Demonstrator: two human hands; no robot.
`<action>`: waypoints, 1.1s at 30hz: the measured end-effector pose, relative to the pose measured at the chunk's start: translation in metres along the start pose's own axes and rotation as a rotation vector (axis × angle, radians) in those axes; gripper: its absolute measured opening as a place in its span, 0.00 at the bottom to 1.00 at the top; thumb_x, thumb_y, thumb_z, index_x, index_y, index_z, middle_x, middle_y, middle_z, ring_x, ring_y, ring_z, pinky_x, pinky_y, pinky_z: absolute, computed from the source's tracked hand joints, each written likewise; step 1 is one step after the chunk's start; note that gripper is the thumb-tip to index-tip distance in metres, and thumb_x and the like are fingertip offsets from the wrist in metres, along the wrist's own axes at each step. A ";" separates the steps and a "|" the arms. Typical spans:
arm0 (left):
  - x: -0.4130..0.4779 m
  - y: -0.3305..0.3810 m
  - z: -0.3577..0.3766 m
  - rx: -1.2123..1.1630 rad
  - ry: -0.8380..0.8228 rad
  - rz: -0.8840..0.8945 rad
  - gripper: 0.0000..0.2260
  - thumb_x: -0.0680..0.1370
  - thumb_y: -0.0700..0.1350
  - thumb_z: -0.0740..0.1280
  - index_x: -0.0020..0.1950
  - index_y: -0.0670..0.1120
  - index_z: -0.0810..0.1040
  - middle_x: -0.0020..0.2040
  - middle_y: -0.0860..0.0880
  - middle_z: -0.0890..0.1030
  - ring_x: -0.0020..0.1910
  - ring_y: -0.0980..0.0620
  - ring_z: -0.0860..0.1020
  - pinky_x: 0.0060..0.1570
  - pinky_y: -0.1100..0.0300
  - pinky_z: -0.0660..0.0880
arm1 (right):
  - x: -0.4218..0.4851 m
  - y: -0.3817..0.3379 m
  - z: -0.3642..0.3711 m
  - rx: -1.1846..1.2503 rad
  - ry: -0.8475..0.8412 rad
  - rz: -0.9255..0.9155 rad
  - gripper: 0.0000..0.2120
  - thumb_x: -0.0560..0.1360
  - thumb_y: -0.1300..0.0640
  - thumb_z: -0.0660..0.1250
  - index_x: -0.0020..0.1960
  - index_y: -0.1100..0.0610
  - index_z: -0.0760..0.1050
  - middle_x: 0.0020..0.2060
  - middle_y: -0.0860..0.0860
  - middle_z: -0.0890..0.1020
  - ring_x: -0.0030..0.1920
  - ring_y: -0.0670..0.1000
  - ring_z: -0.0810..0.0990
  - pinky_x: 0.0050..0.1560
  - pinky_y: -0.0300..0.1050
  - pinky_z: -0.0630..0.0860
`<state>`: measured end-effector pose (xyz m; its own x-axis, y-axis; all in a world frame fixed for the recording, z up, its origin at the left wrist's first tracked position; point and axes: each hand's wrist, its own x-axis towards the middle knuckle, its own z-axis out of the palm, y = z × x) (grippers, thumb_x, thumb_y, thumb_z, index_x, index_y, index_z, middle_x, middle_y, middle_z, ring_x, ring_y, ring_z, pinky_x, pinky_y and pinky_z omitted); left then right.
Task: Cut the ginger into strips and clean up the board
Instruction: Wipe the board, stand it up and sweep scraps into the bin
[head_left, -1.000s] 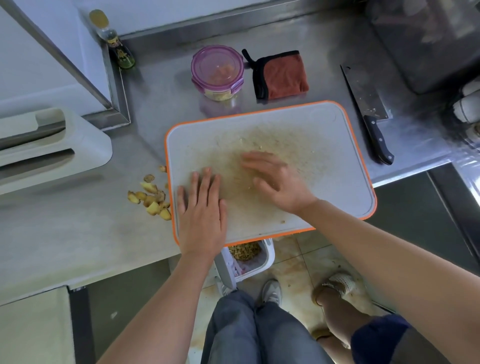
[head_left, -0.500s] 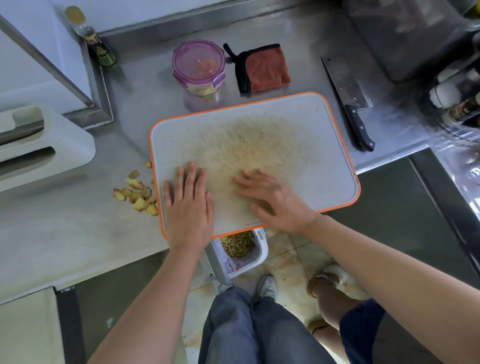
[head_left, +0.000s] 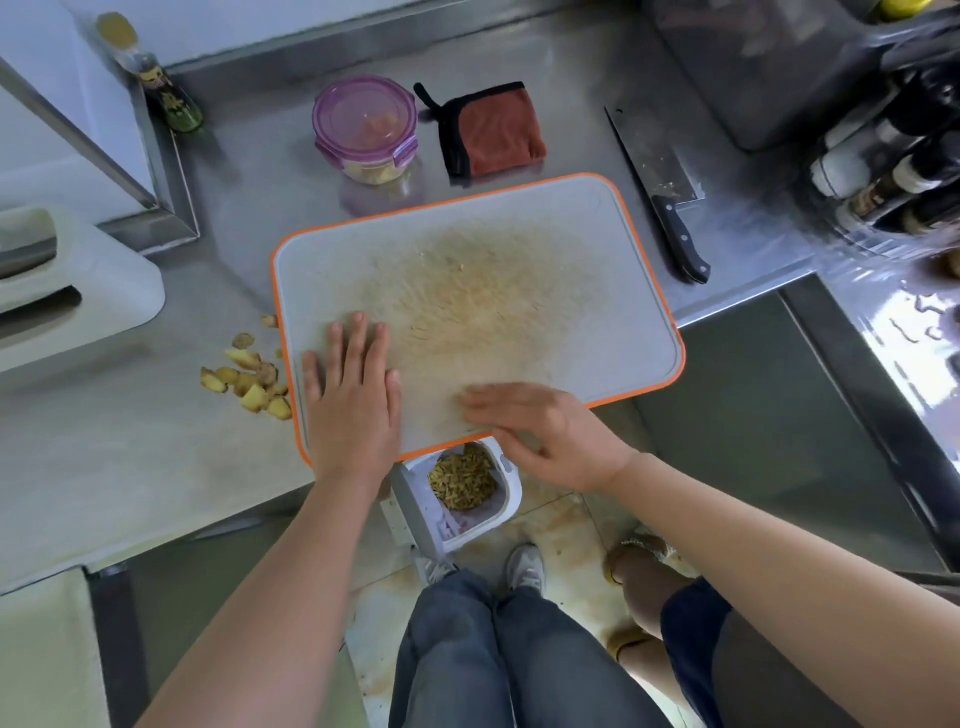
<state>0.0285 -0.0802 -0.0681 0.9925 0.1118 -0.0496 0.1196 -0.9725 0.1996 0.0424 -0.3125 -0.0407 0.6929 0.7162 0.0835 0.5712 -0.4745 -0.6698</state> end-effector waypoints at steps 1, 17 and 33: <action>0.001 0.000 0.000 -0.003 -0.003 0.000 0.23 0.83 0.49 0.50 0.79 0.48 0.55 0.80 0.49 0.52 0.79 0.48 0.48 0.76 0.44 0.46 | -0.002 0.000 -0.002 -0.001 0.041 0.022 0.18 0.77 0.63 0.59 0.65 0.59 0.75 0.68 0.54 0.74 0.70 0.52 0.69 0.69 0.50 0.69; -0.022 0.000 0.003 0.042 -0.050 -0.006 0.25 0.83 0.53 0.45 0.79 0.50 0.44 0.80 0.50 0.45 0.79 0.48 0.42 0.75 0.45 0.40 | -0.033 -0.004 0.010 0.013 -0.020 0.046 0.20 0.77 0.62 0.60 0.69 0.59 0.72 0.70 0.53 0.71 0.74 0.51 0.63 0.74 0.52 0.61; -0.023 0.001 0.004 0.078 -0.053 -0.007 0.26 0.82 0.54 0.41 0.79 0.50 0.42 0.80 0.50 0.43 0.79 0.48 0.41 0.76 0.44 0.41 | -0.039 -0.011 0.007 0.020 0.151 0.114 0.21 0.76 0.64 0.55 0.67 0.59 0.73 0.60 0.53 0.80 0.62 0.50 0.77 0.73 0.48 0.62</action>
<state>0.0053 -0.0845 -0.0707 0.9886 0.1100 -0.1029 0.1223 -0.9849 0.1224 0.0063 -0.3315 -0.0424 0.8116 0.5728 0.1150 0.4774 -0.5367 -0.6957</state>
